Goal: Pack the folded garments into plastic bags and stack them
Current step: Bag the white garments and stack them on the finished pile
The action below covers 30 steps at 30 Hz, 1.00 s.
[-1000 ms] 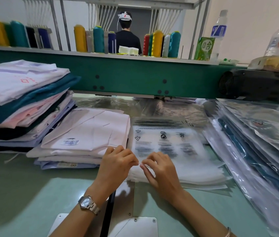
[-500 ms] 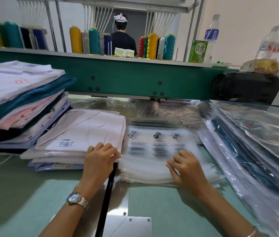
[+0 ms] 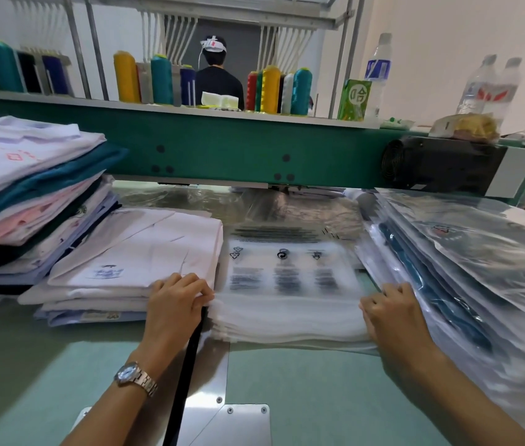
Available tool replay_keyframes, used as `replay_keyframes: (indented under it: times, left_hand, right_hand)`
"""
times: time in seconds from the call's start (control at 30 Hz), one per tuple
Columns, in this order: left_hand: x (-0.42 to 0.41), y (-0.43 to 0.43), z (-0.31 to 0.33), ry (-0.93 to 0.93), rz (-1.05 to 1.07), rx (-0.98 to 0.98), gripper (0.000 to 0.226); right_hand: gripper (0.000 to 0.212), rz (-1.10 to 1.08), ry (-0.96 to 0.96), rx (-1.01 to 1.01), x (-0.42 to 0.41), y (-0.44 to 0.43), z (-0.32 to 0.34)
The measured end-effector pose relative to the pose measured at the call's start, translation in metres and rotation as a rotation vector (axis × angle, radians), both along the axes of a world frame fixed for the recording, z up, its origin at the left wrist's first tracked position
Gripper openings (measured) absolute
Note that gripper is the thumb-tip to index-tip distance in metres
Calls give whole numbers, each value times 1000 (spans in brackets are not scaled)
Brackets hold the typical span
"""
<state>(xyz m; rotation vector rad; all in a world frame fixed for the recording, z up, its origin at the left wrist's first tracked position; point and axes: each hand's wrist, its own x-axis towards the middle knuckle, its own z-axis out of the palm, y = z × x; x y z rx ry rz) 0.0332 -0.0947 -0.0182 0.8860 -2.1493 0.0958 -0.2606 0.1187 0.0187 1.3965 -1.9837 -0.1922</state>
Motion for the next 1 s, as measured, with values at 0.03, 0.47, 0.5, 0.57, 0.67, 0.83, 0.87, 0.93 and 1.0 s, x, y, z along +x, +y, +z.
replay_keyframes:
  times: [0.03, 0.47, 0.5, 0.57, 0.67, 0.83, 0.87, 0.93, 1.0]
  left_hand:
    - [1, 0, 0, 3, 2, 10, 17]
    - [-4, 6, -4, 56, -74, 98, 13]
    - [-5, 6, -3, 61, -74, 102, 11]
    - [-5, 7, -2, 63, -72, 103, 9]
    - [-5, 8, -2, 65, -73, 103, 7]
    - [-3, 8, 1, 78, -53, 136, 7]
    - [-2, 7, 1, 78, -52, 144, 7]
    - [-1, 6, 1, 80, -51, 146, 8]
    - [0, 5, 0, 81, -49, 133, 9]
  right_hand:
    - [29, -18, -11, -3, -2, 2, 1]
    - [19, -286, -184, 1, 25, -4, 9]
    - [17, -153, -236, -65, 31, -12, 9]
    - [19, 178, -400, -149, 43, -28, 10]
    - [30, 443, -521, -48, 56, -57, 6]
    - [32, 563, -663, -30, 61, -89, -7]
    - [31, 582, -661, -29, 59, -93, -9]
    - [27, 604, -708, -55, 56, -97, -11]
    - [22, 608, -751, -62, 51, -97, -12]
